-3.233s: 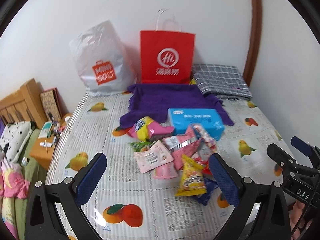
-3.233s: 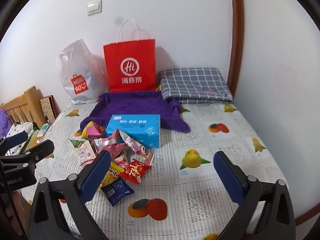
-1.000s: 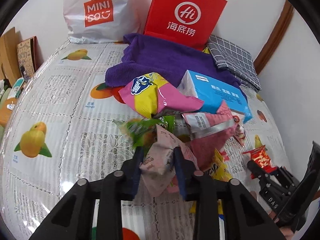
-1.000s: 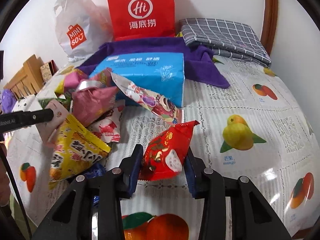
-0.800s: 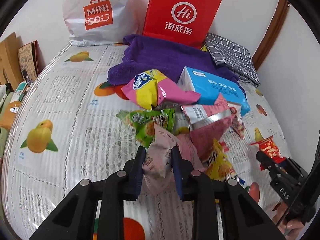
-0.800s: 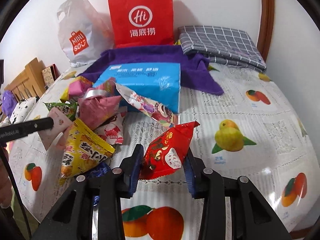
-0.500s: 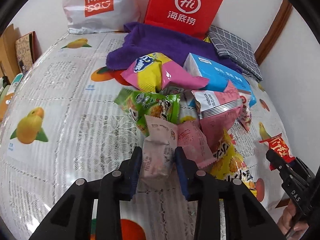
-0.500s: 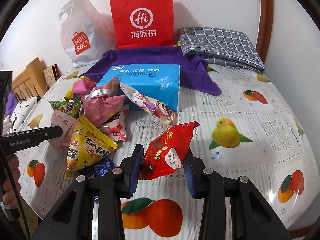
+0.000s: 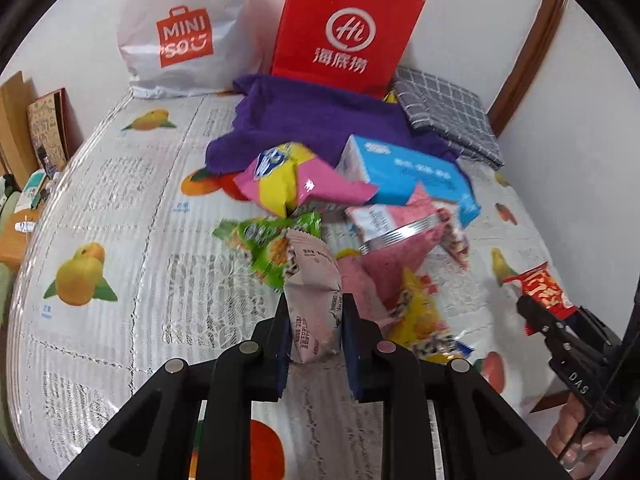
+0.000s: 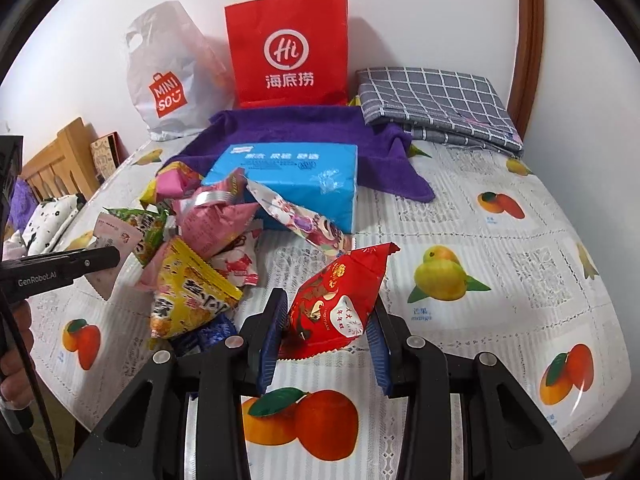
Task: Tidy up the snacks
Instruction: 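Lift both held packets and carry them over the purple towel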
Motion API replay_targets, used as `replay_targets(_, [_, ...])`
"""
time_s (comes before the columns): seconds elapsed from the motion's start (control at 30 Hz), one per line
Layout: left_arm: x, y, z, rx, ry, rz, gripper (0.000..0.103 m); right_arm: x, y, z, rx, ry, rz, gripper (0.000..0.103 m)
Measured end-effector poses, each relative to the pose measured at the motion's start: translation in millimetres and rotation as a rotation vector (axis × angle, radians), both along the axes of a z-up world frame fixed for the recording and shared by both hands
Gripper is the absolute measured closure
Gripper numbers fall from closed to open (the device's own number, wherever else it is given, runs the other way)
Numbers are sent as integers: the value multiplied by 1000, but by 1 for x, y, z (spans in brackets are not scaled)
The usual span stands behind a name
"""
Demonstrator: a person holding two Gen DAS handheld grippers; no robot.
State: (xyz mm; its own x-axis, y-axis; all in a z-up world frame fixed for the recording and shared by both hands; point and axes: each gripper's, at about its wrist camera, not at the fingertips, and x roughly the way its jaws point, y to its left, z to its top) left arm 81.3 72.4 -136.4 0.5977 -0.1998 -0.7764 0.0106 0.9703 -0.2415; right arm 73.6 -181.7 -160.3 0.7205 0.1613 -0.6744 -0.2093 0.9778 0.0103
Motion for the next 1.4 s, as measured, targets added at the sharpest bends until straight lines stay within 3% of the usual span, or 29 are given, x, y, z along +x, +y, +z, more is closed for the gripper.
replay_targets(0.37, [23,-21,49,-6,-55,-75,82,7,6,40,30,-50,33,64])
replay_targets(0.8, [90,-36,86,16,-92,-116,82,64,27,88,9,-111,95,65])
replay_targets(1.4, [179,-41,97,35,-91,-103,82,167,39,119,32,-128,165,65])
